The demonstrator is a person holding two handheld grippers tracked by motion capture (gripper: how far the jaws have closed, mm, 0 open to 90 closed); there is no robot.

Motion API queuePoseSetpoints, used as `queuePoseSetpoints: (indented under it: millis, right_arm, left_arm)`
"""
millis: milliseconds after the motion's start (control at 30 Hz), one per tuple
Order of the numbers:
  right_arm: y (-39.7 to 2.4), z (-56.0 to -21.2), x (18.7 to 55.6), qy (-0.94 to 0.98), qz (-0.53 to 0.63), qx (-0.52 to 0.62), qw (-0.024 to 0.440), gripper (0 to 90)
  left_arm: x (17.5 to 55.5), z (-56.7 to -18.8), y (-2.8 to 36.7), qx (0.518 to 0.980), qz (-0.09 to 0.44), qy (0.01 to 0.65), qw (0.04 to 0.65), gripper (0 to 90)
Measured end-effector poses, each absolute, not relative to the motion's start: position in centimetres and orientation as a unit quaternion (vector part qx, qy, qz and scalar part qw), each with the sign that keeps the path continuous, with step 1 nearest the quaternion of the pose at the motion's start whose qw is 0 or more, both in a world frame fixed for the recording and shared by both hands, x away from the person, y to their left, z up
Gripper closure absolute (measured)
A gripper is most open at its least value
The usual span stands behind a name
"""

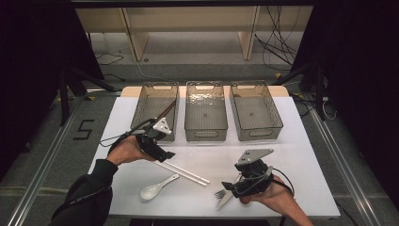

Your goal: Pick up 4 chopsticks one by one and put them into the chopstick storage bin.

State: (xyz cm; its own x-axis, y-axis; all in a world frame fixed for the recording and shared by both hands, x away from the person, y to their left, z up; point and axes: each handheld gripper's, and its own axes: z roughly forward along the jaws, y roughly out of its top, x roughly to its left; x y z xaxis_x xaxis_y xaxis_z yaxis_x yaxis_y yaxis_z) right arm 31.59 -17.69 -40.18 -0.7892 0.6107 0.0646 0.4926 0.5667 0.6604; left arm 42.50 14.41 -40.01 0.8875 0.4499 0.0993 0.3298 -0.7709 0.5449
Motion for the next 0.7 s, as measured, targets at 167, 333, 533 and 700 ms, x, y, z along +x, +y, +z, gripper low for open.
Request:
queuePoseSetpoints:
  millis: [167, 333, 533, 700]
  right_arm:
    - [-17.7, -40.2, 31.6, 0.881, 0.344, 0.312, 0.085, 25.3]
    - [-17.7, -40.3, 31.6, 0.882, 0.342, 0.312, 0.083, 25.3]
    - [-17.7, -40.3, 31.7, 0.883, 0.343, 0.311, 0.083, 25.3]
    - [-17.7, -40.3, 31.7, 0.882, 0.344, 0.311, 0.083, 25.3]
  left_arm:
    - [42.5, -40.5, 14.0, 0.940, 0.111, 0.196, 0.255, 19.1]
    - [42.6, -40.9, 13.6, 0.948, 0.104, 0.184, 0.240, 19.3]
    - [42.6, -41.5, 13.0, 0.956, 0.104, 0.169, 0.218, 19.1]
    - [42.7, -42.1, 12.6, 0.962, 0.100, 0.155, 0.203, 20.0]
